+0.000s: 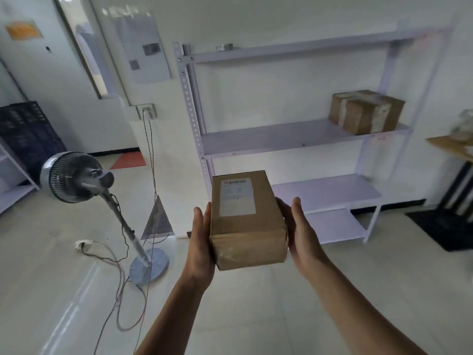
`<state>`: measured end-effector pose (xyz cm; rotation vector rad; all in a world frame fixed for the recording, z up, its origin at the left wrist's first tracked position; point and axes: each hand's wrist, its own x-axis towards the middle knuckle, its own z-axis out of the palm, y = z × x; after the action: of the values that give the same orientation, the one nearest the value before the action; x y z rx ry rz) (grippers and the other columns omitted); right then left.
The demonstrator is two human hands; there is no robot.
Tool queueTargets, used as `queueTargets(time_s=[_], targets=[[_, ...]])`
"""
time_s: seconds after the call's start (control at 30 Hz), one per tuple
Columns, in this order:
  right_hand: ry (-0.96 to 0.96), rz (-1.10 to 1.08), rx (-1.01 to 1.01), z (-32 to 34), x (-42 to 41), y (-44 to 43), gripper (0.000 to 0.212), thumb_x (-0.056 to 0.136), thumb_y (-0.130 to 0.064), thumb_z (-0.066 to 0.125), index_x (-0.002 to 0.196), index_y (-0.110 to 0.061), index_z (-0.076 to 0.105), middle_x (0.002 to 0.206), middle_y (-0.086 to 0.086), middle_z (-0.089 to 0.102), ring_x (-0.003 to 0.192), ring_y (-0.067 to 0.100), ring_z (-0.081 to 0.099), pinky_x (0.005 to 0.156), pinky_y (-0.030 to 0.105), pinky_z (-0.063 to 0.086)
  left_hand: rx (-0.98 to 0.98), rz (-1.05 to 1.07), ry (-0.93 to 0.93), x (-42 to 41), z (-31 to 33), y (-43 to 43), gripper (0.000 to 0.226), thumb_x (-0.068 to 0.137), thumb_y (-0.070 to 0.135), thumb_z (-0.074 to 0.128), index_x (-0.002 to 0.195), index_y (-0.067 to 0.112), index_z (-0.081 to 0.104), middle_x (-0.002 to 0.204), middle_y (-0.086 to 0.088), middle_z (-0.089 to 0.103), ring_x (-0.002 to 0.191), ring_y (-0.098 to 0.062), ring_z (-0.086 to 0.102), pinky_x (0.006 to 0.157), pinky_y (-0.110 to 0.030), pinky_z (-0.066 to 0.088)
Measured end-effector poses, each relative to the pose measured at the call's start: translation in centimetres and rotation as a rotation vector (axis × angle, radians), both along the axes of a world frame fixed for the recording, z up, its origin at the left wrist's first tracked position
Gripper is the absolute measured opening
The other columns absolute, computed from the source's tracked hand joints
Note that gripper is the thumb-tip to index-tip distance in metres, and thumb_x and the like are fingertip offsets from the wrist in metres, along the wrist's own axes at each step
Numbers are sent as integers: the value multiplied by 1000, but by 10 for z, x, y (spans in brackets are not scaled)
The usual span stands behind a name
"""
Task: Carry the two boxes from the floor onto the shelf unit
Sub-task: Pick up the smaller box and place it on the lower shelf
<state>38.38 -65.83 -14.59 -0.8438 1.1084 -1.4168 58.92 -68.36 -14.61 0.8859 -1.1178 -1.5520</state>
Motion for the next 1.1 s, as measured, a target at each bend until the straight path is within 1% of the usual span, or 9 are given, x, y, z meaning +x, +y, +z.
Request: queueTargets(time_s=[0.17,0.3,0.37,0.47,0.6,0.77,0.87,1.0,1.1], targets=[[16,-127,15,-6,-42,-14,73,93,-71,31,146,-28,56,135,-8,70,128,13,63,116,45,42,20,-134,15,-45,-5,-37,69,108,64,11,153,34,55,147,-5,70,135,-29,66,109,-53,53],[-14,-200,33,-9,-68,-32,73,95,-75,31,145,-29,56,139,-4,67,130,17,62,117,50,39,2,-228,-8,-73,-10,-76,71,109,64,13,160,29,48,152,-8,65,140,-33,62,115,-61,47],[-15,-257,43,-10,-80,-44,69,99,-70,27,145,-28,57,137,-5,69,128,15,63,116,47,41,-1,-268,-15,-87,-12,-97,71,109,64,13,159,28,49,150,-7,67,137,-31,64,113,-58,49],[-16,-312,35,-10,-94,-63,66,101,-66,25,145,-27,57,134,-7,70,125,12,65,113,42,44,-7,-320,-15,-105,-12,-124,69,110,61,12,154,30,54,145,-4,71,132,-26,69,103,-46,58],[-50,-367,39,-11,-105,-78,64,103,-63,25,143,-26,59,133,-5,71,122,12,67,97,34,52,-2,-369,-23,-125,-17,-152,65,111,59,11,150,34,57,140,2,74,128,-21,71,97,-40,60],[-68,-419,47,-19,-128,-94,66,103,-64,24,143,-25,59,132,-3,72,121,13,68,92,32,53,26,-406,-41,-152,-25,-182,68,109,63,13,158,33,50,150,1,68,136,-26,66,112,-55,53],[-76,-449,60,-22,-148,-105,67,102,-65,23,142,-26,60,130,-3,73,120,14,69,93,34,53,17,-424,-74,-173,-31,-200,69,109,65,14,160,34,48,157,1,61,145,-30,57,119,-64,42],[-93,-458,79,-28,-185,-122,68,101,-67,23,142,-27,59,132,-2,72,120,15,69,96,36,53,5,-425,-121,-210,-42,-222,70,107,70,18,160,35,47,163,1,54,152,-32,48,124,-67,33],[-90,-462,92,-33,-225,-133,67,102,-66,22,140,-27,60,129,-3,74,117,14,70,92,34,55,-4,-428,-162,-248,-49,-234,75,102,77,24,161,36,45,165,4,51,154,-31,45,126,-66,30]])
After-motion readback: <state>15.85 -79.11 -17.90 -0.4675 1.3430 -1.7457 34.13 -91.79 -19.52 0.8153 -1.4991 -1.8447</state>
